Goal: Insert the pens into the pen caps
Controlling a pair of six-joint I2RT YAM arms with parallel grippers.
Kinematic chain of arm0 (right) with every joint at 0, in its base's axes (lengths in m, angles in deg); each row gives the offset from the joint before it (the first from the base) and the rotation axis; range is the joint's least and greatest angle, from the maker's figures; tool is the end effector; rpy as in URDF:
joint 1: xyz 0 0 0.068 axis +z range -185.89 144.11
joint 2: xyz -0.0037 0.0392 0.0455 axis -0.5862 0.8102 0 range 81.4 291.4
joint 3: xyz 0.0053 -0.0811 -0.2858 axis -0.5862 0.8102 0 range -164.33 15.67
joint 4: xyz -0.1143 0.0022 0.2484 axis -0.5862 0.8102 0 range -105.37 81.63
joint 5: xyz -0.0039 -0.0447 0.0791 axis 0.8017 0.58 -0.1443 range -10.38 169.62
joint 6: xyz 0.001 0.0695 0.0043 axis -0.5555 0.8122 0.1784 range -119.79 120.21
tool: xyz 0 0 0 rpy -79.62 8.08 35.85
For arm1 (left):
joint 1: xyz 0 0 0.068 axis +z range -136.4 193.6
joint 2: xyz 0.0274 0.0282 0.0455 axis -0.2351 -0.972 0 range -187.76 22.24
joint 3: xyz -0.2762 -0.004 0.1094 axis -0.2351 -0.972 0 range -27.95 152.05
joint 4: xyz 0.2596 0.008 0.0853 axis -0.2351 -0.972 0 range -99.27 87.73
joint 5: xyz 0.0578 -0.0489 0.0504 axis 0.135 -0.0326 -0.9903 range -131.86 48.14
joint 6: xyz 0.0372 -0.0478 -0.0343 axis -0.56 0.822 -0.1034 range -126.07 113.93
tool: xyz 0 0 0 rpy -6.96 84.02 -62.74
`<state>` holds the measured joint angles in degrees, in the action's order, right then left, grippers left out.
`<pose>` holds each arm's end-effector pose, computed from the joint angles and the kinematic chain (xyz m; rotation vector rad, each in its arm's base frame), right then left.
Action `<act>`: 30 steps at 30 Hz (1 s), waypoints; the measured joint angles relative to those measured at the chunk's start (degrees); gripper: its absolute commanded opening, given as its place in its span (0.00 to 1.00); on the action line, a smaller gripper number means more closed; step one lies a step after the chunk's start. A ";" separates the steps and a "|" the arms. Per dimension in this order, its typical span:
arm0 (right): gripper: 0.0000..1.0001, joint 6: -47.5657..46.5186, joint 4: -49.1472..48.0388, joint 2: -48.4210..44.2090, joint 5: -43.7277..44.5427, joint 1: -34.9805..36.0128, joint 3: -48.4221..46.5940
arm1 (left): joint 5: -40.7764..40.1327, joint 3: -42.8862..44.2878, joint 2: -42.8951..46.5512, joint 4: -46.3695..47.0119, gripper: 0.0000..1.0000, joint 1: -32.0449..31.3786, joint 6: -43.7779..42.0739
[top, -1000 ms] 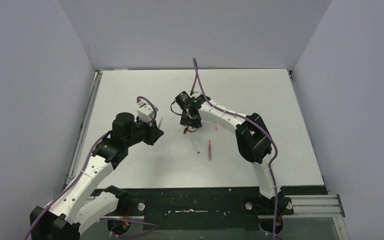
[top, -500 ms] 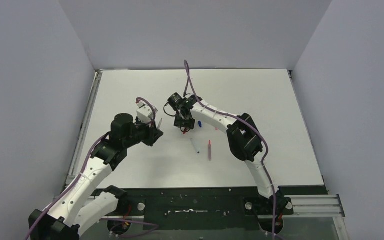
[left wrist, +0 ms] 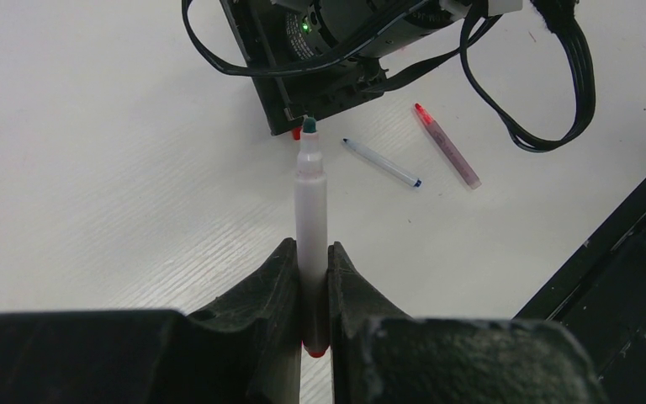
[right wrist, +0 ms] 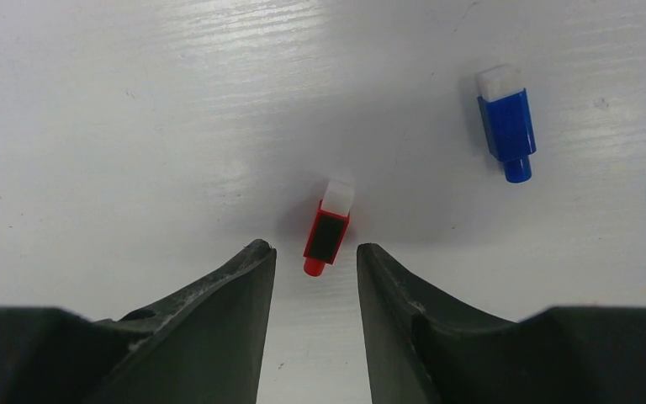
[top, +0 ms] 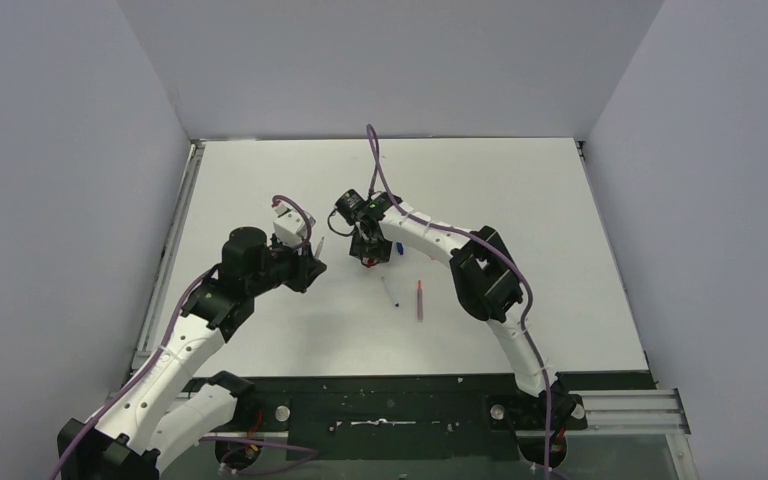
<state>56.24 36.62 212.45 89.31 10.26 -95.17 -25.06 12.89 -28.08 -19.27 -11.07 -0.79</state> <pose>0.3617 0.3627 0.1751 0.2789 2.7959 0.1927 0.1878 -0.1043 0.2955 0.5326 1.9992 -0.6237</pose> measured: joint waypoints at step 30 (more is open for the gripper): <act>0.00 -3.39 -3.52 1.14 0.00 -1.92 1.36 | -0.35 0.00 -2.25 -0.04 0.00 0.00 -0.04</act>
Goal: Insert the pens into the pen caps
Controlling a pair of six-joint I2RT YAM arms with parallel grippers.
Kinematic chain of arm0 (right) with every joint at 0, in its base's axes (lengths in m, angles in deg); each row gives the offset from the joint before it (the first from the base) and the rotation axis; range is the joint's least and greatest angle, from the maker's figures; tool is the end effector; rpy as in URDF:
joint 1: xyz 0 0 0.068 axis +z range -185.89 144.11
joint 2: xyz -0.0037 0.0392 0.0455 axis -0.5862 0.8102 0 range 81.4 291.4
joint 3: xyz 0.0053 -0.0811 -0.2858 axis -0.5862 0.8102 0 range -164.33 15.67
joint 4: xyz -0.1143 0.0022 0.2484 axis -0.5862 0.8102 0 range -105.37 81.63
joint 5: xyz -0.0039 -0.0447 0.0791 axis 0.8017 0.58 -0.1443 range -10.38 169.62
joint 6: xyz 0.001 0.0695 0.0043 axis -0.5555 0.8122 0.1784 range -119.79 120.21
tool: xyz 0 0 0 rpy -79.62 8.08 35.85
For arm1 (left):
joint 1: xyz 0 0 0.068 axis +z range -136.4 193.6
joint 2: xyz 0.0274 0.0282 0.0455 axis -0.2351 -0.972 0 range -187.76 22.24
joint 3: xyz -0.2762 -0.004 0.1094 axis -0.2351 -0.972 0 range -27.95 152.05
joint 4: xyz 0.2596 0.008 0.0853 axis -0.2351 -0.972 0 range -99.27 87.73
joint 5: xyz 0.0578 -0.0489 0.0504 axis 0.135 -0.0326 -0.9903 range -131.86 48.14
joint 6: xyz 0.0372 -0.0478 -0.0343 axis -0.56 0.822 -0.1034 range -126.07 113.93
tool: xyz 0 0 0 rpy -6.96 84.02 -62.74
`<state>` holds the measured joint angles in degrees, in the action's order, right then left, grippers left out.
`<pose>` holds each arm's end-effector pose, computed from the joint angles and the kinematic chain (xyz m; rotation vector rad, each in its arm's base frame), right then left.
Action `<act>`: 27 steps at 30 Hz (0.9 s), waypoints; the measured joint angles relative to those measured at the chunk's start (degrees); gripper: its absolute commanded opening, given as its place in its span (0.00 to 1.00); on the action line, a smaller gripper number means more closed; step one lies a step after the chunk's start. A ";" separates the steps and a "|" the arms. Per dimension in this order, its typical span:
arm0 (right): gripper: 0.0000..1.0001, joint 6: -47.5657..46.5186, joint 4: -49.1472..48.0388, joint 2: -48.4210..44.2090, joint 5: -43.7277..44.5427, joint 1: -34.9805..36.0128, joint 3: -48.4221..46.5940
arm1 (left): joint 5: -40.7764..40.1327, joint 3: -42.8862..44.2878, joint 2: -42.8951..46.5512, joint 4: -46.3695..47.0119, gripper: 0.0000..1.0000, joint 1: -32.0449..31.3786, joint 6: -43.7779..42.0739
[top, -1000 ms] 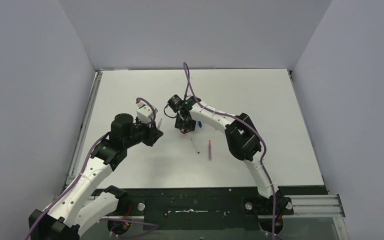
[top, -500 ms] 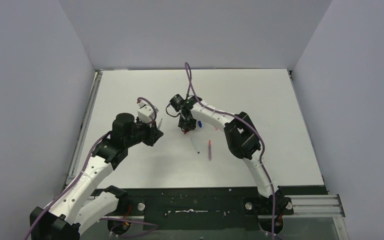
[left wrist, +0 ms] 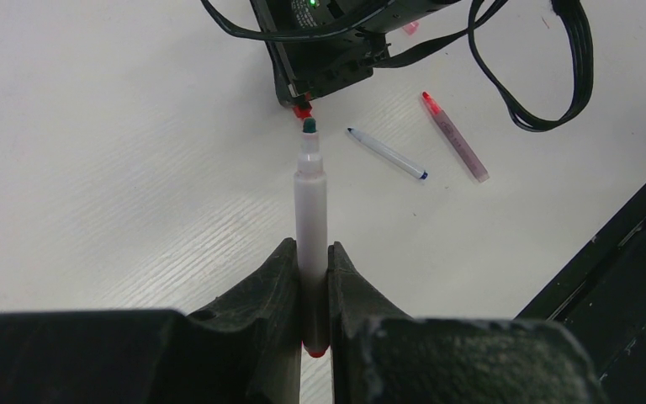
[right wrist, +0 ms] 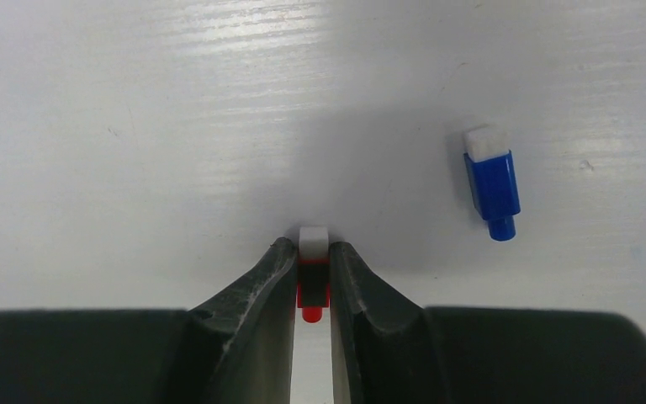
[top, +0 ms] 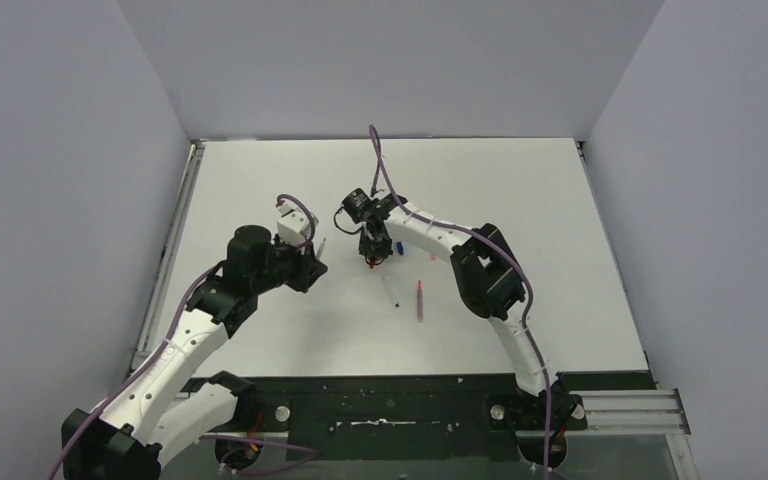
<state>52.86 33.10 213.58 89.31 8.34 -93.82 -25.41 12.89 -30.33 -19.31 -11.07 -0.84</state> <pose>0.3772 0.3537 0.1607 0.2439 2.7815 0.1895 0.1944 -0.1070 0.2876 0.5318 2.0405 -0.6143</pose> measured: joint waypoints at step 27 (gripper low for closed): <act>0.00 -17.66 -58.42 -55.39 -17.49 5.14 41.92 | 24.11 -3.30 0.76 23.02 0.00 0.07 15.85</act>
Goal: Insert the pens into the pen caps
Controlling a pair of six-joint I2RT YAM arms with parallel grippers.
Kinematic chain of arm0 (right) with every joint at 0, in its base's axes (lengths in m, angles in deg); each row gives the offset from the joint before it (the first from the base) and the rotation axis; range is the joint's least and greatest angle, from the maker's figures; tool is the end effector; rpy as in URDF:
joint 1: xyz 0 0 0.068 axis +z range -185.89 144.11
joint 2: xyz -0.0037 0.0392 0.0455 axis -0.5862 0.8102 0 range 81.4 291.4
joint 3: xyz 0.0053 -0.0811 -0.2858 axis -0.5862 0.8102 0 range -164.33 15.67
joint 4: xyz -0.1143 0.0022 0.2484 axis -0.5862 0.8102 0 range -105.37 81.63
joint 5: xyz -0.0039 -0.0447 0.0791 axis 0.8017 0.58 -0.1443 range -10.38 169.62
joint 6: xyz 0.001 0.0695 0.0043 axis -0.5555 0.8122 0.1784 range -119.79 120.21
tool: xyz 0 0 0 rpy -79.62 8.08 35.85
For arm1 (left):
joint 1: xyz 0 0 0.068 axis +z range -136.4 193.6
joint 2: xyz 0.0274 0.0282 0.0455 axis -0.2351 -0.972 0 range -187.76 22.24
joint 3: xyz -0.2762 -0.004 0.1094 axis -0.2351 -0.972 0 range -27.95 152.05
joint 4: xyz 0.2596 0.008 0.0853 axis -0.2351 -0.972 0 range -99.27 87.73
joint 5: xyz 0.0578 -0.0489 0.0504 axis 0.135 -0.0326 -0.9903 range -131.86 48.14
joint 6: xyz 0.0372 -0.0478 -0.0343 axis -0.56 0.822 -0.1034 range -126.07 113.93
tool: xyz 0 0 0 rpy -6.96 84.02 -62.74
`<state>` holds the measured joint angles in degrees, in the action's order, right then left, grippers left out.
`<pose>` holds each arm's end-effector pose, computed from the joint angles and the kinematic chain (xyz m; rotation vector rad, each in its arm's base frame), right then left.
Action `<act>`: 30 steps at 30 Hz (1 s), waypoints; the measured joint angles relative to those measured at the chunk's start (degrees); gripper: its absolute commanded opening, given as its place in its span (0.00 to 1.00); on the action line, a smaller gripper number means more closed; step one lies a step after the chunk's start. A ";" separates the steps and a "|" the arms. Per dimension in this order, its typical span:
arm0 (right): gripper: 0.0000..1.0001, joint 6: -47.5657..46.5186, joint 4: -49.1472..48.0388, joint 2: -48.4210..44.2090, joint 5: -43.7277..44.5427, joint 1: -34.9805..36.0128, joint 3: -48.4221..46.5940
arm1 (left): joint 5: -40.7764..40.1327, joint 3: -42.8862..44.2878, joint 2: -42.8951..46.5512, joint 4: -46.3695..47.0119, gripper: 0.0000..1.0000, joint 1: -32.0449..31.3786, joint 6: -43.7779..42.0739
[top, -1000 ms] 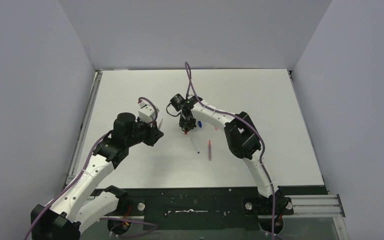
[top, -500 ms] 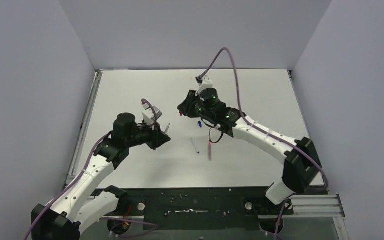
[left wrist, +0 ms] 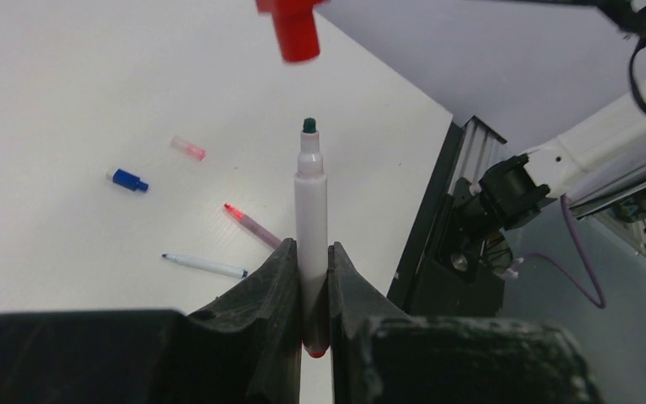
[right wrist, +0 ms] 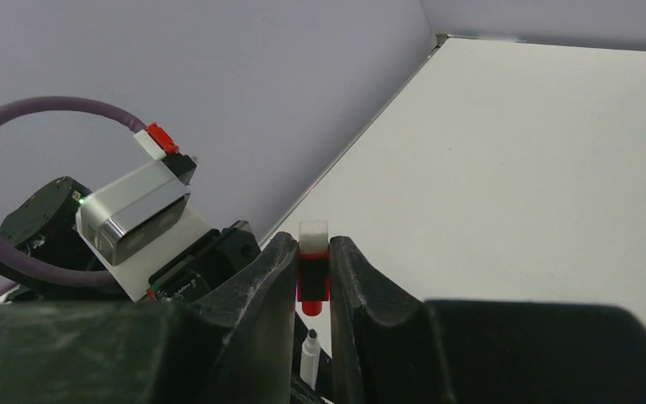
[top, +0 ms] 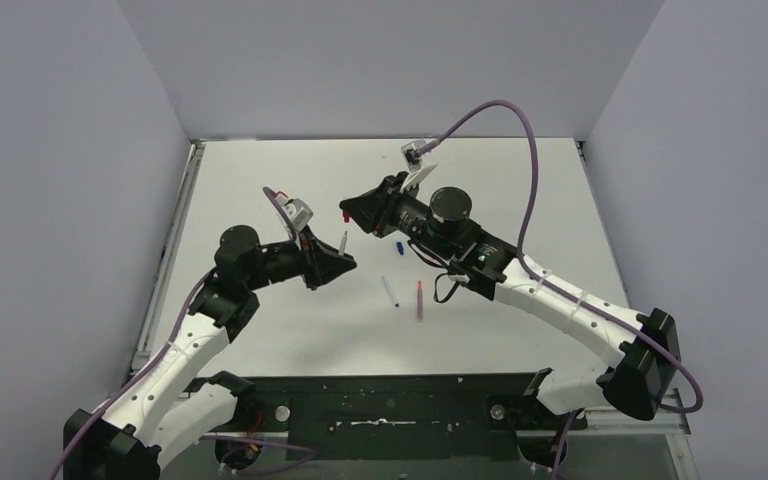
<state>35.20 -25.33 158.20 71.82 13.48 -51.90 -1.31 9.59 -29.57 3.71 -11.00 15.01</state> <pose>0.2210 0.2692 0.4145 -0.3291 1.6714 1.2415 0.1862 -0.1258 0.3184 0.6103 1.7255 -1.1790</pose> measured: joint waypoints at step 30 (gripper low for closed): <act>0.00 -1.44 1.16 -2.25 0.44 2.16 -0.02 | 1.70 0.00 1.18 8.00 0.00 0.00 7.26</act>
<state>33.75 -24.17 155.95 72.26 15.64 -51.92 0.40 9.59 -28.39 11.71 -11.00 22.27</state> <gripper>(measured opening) 0.174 0.105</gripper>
